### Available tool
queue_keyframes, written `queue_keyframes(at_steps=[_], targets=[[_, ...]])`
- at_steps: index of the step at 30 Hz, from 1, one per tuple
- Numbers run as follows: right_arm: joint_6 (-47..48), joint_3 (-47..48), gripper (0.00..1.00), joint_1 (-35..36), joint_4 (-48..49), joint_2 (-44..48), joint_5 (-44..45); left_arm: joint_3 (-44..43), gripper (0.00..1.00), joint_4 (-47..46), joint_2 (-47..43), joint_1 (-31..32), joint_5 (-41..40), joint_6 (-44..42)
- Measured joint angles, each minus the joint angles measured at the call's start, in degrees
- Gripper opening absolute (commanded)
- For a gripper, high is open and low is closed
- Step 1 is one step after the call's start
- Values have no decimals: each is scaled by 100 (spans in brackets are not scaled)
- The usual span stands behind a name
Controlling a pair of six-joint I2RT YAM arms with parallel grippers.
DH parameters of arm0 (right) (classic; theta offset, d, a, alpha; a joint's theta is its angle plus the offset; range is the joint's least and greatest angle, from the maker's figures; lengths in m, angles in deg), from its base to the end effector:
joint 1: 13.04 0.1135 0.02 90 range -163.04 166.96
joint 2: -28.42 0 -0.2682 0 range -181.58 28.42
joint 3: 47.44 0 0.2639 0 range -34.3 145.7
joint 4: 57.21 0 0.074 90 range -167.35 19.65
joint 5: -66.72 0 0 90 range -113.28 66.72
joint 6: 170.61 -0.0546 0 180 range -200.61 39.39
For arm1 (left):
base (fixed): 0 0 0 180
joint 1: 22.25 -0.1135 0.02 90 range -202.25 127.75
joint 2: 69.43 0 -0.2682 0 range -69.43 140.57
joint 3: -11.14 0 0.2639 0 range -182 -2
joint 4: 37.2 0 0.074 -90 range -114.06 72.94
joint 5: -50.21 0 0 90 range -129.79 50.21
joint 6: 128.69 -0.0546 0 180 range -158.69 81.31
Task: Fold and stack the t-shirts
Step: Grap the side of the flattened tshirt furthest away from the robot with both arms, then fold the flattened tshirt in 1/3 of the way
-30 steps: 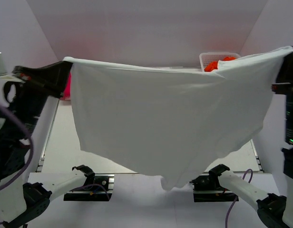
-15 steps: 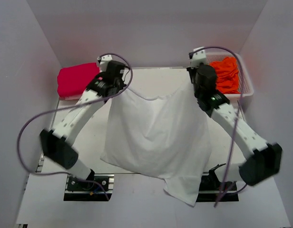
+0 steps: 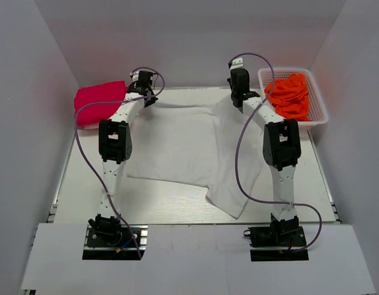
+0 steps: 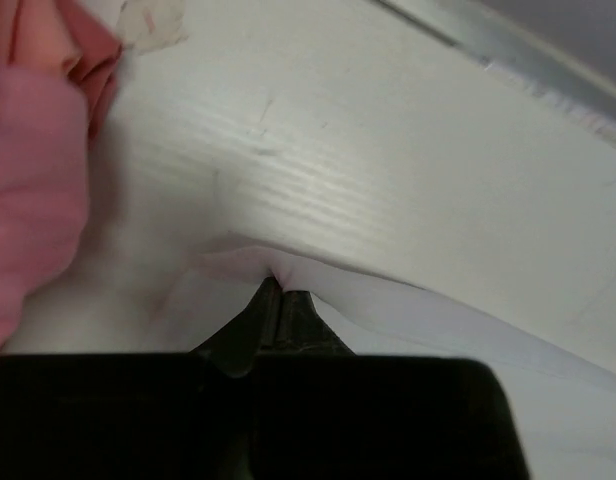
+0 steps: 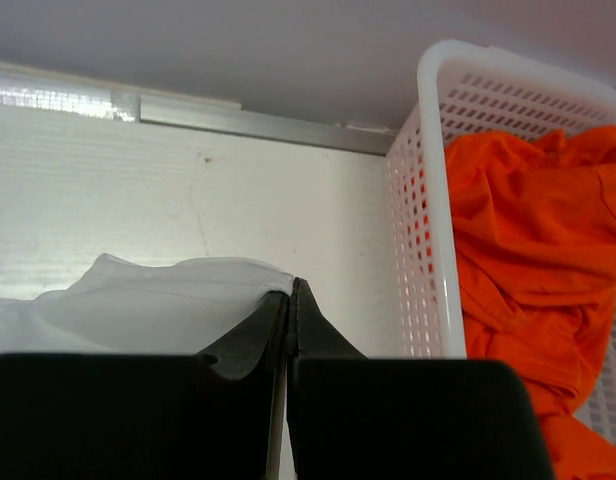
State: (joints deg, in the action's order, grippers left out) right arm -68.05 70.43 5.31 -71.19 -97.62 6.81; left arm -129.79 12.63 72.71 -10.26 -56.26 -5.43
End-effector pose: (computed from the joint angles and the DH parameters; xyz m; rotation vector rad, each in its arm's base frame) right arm 0.5319 0.1476 0.2472 -0.1750 1.9202 -0.4449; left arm 0.5657 -0.1043 0.1743 -0.5658 2.3451 -0.0060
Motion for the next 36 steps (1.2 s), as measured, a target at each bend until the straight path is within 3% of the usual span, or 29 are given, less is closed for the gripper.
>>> queue_keyframes(at_steps=[5, 10, 14, 22, 28, 36], targets=[[46, 765, 0, -61, 166, -675, -33, -107, 0, -743, 101, -179, 603, -177], [116, 737, 0, -61, 260, -688, 13, -107, 0, -1215, 101, -315, 1097, -326], [114, -354, 0, -42, 284, 17, -72, 192, 0, -1403, -46, -363, 1246, -433], [-52, -2868, 0, 61, 411, 2238, -195, 2048, 0, -1655, -1143, -363, 1165, -651], [-315, -4120, 0, 328, 404, 3340, -267, 2210, 0, -1895, -1392, -361, 914, -960], [-909, -5228, 0, 671, 90, 3731, -505, 2223, 0, -1888, -1399, -387, 754, -1320]])
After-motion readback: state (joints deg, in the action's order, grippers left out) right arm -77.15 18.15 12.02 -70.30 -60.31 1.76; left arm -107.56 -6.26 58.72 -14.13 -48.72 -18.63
